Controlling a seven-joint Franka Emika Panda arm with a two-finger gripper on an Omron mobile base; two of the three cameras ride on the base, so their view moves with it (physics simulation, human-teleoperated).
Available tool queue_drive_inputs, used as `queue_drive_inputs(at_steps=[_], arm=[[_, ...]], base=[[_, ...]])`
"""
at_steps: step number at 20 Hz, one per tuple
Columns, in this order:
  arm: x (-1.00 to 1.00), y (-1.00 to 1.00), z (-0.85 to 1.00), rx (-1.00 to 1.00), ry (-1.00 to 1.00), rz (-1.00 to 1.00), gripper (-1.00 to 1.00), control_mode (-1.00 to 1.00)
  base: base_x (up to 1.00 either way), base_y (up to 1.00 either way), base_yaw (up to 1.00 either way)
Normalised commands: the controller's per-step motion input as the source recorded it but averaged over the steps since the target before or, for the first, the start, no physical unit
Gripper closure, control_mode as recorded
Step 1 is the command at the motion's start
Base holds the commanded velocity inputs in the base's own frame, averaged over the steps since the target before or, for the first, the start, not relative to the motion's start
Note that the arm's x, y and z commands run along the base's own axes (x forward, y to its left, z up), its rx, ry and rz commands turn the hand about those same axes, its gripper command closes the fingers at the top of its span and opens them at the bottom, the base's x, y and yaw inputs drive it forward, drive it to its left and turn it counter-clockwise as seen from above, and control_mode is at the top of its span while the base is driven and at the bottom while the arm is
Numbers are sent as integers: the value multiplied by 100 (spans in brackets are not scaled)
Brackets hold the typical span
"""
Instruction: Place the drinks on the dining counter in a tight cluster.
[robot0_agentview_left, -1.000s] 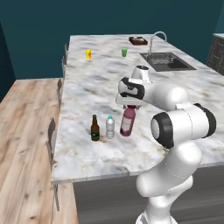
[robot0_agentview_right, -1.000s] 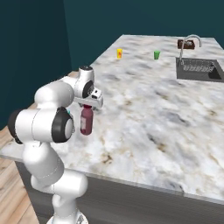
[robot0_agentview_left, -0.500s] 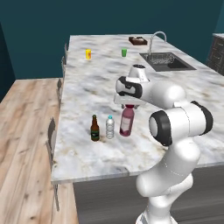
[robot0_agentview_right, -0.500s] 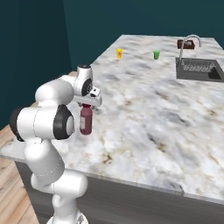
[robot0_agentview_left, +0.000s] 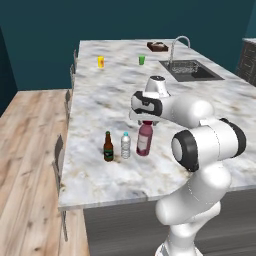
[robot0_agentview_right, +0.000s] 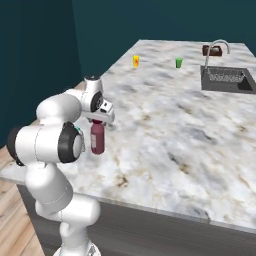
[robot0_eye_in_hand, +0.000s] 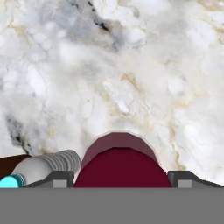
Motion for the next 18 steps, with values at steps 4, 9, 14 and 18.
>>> queue_drive_inputs(at_steps=[4,9,14,18], arm=[[-7,19,-26,0,-1,-10,100,-100],[-1,9,-18,0,0,-8,-100,-100],[-2,3,0,0,0,-5,-100,-100],[-5,7,1,0,0,-3,-100,-100]], base=[[0,0,0],[0,0,0],[0,0,0],[0,0,0]])
